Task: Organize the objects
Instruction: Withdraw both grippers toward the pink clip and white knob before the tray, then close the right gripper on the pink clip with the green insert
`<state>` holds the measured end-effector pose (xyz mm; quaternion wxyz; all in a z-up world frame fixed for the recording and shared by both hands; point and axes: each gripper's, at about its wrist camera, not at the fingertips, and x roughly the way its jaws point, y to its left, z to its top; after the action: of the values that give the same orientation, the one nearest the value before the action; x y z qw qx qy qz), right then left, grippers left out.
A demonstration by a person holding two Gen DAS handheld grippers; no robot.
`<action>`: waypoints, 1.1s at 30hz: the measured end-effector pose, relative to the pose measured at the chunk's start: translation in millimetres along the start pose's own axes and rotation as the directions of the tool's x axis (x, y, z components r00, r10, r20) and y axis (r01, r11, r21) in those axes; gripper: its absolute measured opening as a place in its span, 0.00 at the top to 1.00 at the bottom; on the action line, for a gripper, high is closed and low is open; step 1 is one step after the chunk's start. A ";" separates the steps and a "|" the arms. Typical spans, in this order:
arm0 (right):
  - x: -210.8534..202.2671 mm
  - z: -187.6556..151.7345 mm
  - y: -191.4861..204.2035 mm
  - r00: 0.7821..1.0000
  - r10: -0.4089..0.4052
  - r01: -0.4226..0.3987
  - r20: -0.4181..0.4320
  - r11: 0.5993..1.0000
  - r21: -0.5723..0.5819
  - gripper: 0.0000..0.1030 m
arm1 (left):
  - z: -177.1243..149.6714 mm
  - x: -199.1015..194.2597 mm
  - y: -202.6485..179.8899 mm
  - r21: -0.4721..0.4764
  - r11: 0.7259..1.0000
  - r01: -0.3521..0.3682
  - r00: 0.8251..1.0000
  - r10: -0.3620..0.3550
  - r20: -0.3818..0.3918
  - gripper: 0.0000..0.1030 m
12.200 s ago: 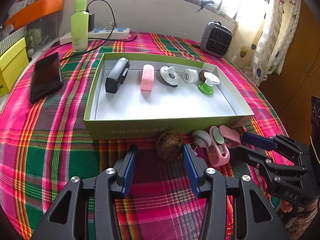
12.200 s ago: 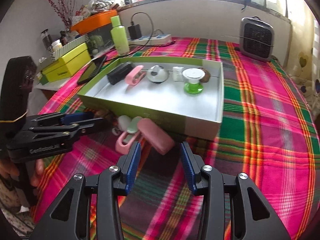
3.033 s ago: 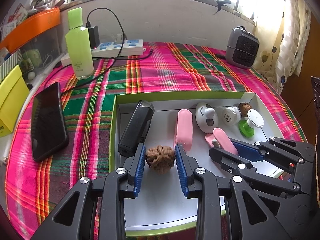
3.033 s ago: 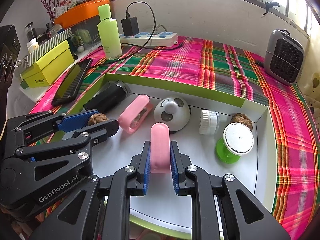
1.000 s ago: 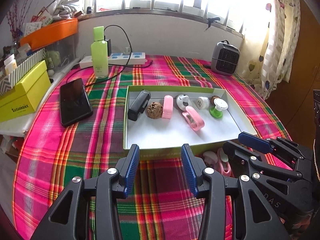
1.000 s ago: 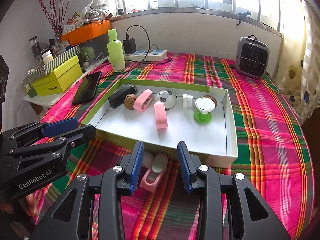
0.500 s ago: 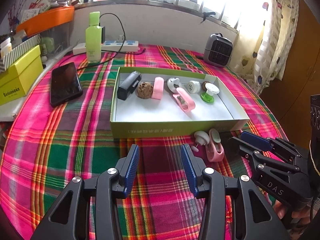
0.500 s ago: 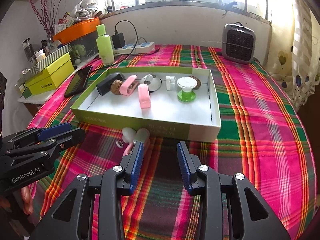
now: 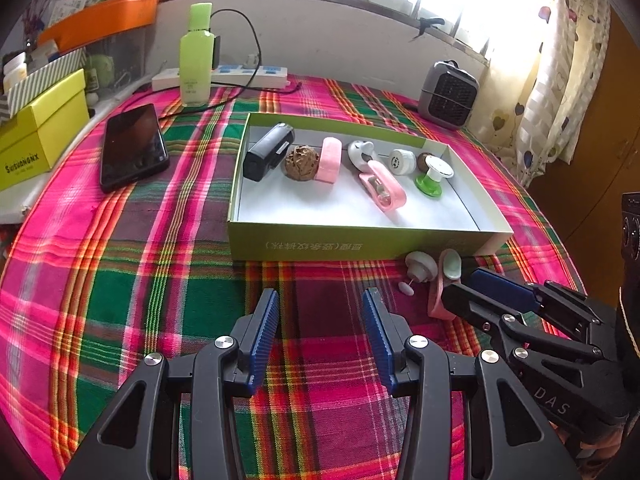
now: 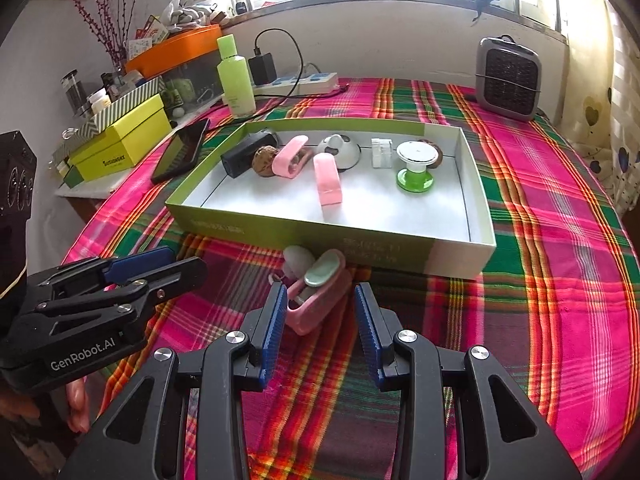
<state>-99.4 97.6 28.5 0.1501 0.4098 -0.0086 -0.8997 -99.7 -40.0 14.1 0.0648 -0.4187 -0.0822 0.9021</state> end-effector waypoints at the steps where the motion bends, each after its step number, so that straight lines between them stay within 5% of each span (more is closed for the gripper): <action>1: 0.7 0.5 0.7 1.000 0.002 -0.002 -0.002 1.000 -0.001 0.65 | -0.2 0.5 0.5 -0.002 1.000 0.000 1.000 0.000 -0.002 0.59; 28: 11.5 -0.8 -12.8 0.998 -0.051 0.053 -0.043 0.998 0.034 0.65 | 0.6 8.7 -2.6 0.005 1.000 0.016 1.000 -0.015 -0.023 0.59; 33: 10.9 -1.2 -14.5 0.997 -0.058 0.059 -0.042 0.998 0.025 0.75 | 1.2 9.8 -5.8 0.012 1.000 0.019 0.999 -0.018 -0.027 0.59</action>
<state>-109.1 108.5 17.8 0.1184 0.4304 -0.0052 -0.8948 -106.5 -32.6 8.8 0.0769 -0.4297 -0.0798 0.8961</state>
